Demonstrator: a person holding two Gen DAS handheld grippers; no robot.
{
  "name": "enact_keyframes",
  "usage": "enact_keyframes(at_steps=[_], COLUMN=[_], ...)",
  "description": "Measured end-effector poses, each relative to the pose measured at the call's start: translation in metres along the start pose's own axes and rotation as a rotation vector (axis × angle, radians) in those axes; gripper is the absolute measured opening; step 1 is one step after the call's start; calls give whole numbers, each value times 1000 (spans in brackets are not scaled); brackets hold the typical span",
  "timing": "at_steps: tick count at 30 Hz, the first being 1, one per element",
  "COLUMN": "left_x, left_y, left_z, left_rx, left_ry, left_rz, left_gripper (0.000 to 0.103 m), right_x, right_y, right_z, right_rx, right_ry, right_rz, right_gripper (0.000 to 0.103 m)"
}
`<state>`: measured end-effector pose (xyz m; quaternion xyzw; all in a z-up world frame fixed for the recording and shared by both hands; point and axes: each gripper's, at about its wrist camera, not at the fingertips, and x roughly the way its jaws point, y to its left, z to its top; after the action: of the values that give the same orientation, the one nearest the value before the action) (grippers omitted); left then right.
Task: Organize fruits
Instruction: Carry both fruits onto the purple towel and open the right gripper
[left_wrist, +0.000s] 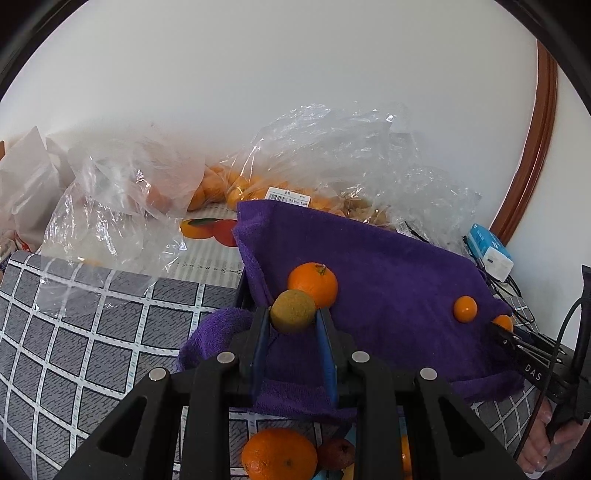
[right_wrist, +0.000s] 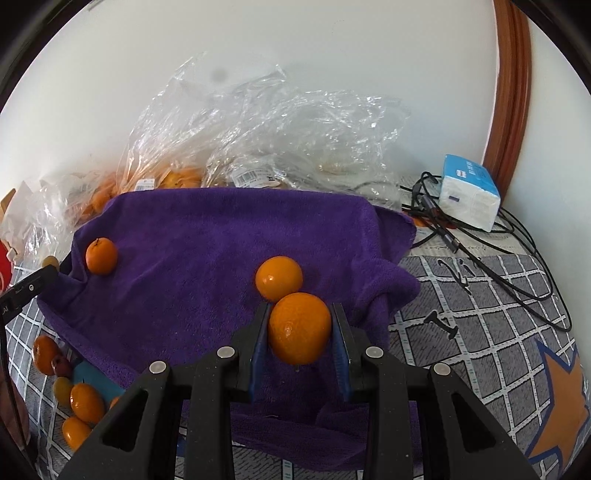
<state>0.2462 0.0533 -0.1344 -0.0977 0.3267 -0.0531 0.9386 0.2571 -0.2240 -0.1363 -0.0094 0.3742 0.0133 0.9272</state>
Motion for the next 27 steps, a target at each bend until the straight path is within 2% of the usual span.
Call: enact_keyframes(at_steps=[15,27], left_x=[11,14], left_y=[-3,-5], left_z=[-3,-3], left_rx=[13,30], left_ry=[68,79], left_rz=[-2,1], left_gripper=[24,24], right_x=[21,23], right_y=[4,5], right_z=[-7,-9], right_rx=[-14,-29], right_ry=[78,83], right_rz=[-19,-34], right_gripper=[31,31])
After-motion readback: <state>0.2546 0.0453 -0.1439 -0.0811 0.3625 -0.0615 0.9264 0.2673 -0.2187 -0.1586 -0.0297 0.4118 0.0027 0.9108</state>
